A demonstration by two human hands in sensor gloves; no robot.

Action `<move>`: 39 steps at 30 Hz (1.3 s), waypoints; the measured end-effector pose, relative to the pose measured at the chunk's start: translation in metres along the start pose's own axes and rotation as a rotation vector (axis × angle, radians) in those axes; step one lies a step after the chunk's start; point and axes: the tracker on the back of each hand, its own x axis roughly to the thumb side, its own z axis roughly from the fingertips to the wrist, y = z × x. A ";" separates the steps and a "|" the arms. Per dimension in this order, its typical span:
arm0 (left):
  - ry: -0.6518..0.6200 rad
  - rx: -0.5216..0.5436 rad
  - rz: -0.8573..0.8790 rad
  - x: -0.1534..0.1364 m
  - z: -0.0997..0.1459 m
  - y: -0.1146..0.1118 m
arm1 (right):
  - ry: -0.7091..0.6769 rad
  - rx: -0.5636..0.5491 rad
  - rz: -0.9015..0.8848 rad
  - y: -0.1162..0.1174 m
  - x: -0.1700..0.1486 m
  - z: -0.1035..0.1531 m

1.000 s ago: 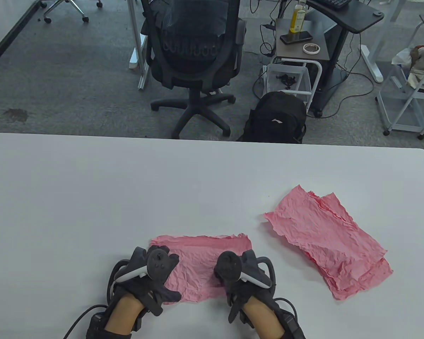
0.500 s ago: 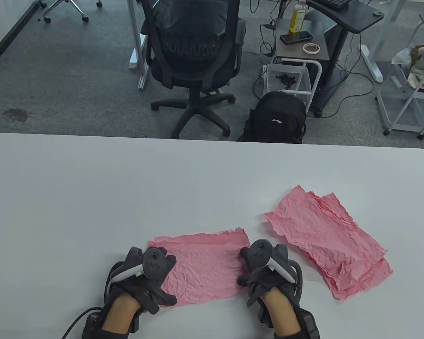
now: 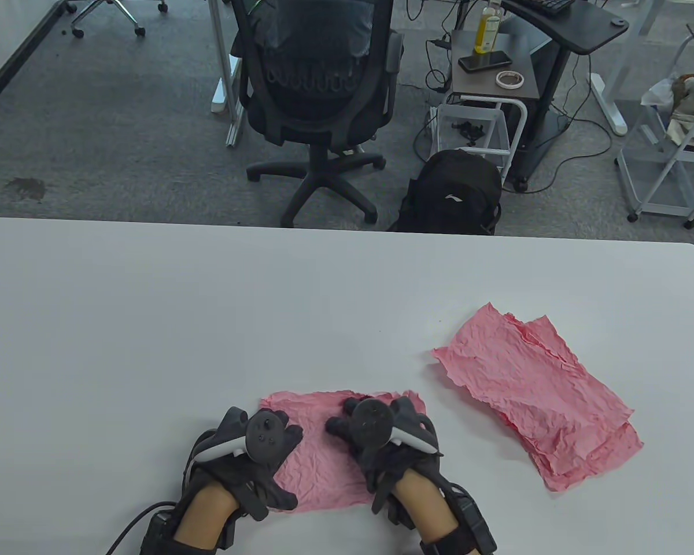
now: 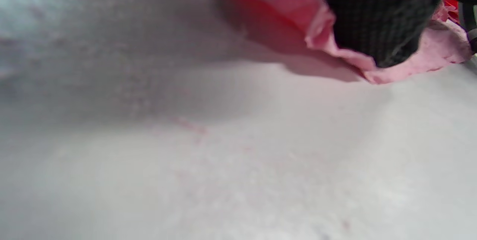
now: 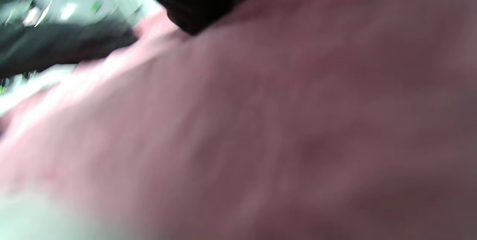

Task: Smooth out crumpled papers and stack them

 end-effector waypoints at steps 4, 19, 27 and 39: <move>0.000 -0.001 0.001 0.000 -0.001 0.001 | 0.149 -0.029 -0.113 -0.017 -0.047 0.009; 0.068 0.040 0.021 -0.013 0.002 0.001 | -0.169 0.181 0.080 0.019 0.034 0.018; 0.076 0.001 0.065 -0.024 0.007 0.000 | 0.177 0.086 -0.189 -0.018 -0.060 0.031; 0.098 -0.017 0.043 -0.020 0.006 0.001 | -0.245 -0.009 0.148 0.003 0.038 0.029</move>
